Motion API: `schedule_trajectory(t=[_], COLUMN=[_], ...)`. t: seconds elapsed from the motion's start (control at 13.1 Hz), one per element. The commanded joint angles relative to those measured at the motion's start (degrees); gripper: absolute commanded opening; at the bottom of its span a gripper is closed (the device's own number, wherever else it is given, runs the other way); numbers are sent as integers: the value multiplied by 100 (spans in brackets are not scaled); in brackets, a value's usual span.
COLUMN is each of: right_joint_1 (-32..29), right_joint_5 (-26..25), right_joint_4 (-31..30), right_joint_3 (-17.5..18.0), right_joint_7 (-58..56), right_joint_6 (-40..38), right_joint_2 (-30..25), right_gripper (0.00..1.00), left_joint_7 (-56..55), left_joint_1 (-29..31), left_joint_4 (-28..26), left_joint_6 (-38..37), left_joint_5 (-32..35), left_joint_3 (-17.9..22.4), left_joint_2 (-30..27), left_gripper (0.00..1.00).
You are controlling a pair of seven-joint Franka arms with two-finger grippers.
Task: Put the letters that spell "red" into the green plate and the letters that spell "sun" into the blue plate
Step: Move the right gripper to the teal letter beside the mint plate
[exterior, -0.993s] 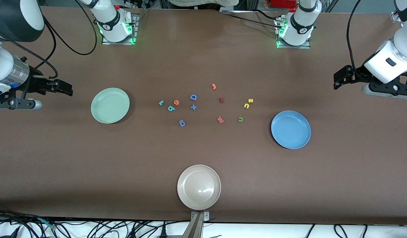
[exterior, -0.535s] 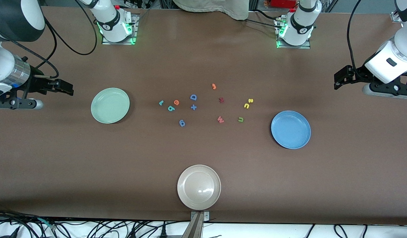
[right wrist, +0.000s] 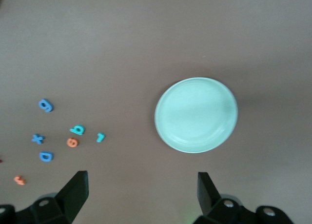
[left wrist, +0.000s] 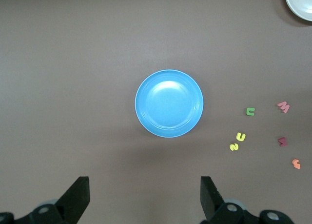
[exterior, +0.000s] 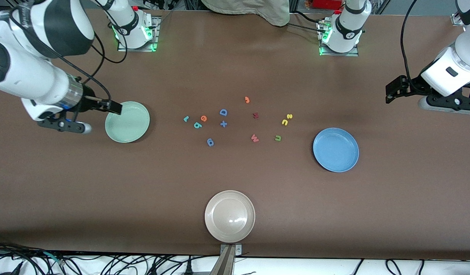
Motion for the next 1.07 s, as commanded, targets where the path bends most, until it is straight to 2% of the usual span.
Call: schedule_trajectory(t=[0.0, 0.46, 0.76, 0.99], right_joint_1=[254, 737, 923, 1204], right_joint_5=[140, 122, 114, 114], right_joint_4=[-109, -1355, -2515, -2860], right_joint_3=[-18, 35, 70, 70], right_joint_7=[508, 1493, 1679, 2126], right_joint_6=[275, 1601, 2761, 3159], right_joint_2=[206, 206, 206, 477], right_gripper=[99, 99, 99, 99], left_joint_7=[0, 0, 0, 0], left_joint_1=[35, 35, 35, 35], left_joint_4=[43, 43, 43, 43], left_joint_6=[-49, -49, -49, -49], left_joint_5=[-45, -45, -45, -45], left_joint_3=[-32, -32, -32, -32], left_joint_2=[-46, -46, -46, -46], left_gripper=[100, 100, 100, 100])
